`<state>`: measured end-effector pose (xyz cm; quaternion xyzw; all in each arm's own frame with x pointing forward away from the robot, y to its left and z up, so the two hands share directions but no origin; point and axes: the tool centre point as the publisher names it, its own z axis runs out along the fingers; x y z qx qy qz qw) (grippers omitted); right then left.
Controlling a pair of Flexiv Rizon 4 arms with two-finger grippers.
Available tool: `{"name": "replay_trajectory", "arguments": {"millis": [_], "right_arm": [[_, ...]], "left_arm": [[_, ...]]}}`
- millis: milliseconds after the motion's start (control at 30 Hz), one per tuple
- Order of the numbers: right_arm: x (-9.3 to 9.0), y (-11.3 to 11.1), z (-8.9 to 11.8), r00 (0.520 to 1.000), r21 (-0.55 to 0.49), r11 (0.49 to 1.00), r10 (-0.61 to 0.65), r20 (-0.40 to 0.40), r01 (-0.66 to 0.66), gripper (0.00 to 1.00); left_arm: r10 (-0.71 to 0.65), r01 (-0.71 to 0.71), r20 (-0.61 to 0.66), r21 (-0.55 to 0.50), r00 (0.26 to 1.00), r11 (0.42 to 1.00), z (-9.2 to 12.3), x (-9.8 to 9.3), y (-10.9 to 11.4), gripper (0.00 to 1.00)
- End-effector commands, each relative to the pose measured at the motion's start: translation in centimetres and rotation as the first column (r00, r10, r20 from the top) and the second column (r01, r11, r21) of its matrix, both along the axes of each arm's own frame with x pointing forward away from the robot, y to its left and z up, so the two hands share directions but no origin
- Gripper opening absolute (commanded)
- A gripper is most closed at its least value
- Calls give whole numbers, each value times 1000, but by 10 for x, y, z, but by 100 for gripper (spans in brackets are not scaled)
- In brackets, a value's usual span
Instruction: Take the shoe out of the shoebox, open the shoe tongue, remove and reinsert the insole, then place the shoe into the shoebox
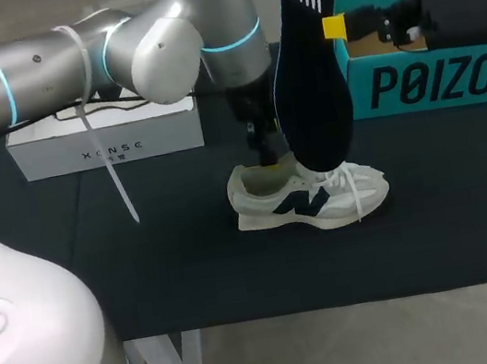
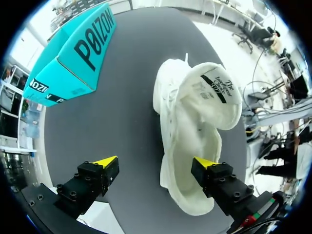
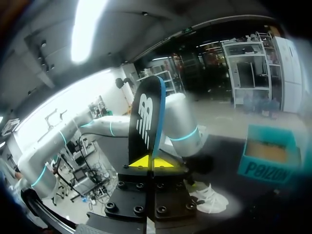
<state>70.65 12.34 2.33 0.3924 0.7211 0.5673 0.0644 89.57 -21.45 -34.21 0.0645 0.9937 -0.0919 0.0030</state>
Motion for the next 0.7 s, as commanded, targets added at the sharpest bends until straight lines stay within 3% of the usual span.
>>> {"name": "replay_trajectory", "arguments": {"millis": [33,400,433,467,500,533,567,600,700], "right_arm": [[-2,1,-4,1000,5,1000,-13,-2,13,0],[1,3,-6,1000,14,1000,-12,-8,13,0],[1,3,-6,1000,15,1000,-12,-10,13,0],[1,3,-6,1000,17,1000,-12,-11,13,0],[1,3,-6,1000,18,1000,-12,-12,12,0],[1,3,-7,1000,19,1000,-12,-12,12,0],[1,3,-7,1000,19,1000,-11,-13,12,0],[0,4,-7,1000,20,1000,-11,-14,12,0],[-1,3,-7,1000,25,1000,-14,-15,15,0]], "left_arm": [[-1,2,-14,13,1000,1000,-6,1,-9,100],[7,-8,-24,-47,1000,999,-33,-8,-20,100],[5,-6,-19,-48,1000,999,-35,-8,-21,96],[3,-3,-14,-38,1000,999,-37,-8,-22,82],[1,-2,-17,-33,1000,999,-39,-8,-23,58],[1,-2,-16,-30,1000,1000,-40,-8,-24,43],[0,0,-17,-13,1000,1000,-42,-8,-25,11],[-1,1,-17,-11,1000,1000,-43,-8,-25,0],[-9,9,-23,16,1000,1000,-46,-7,-25,0]]}}
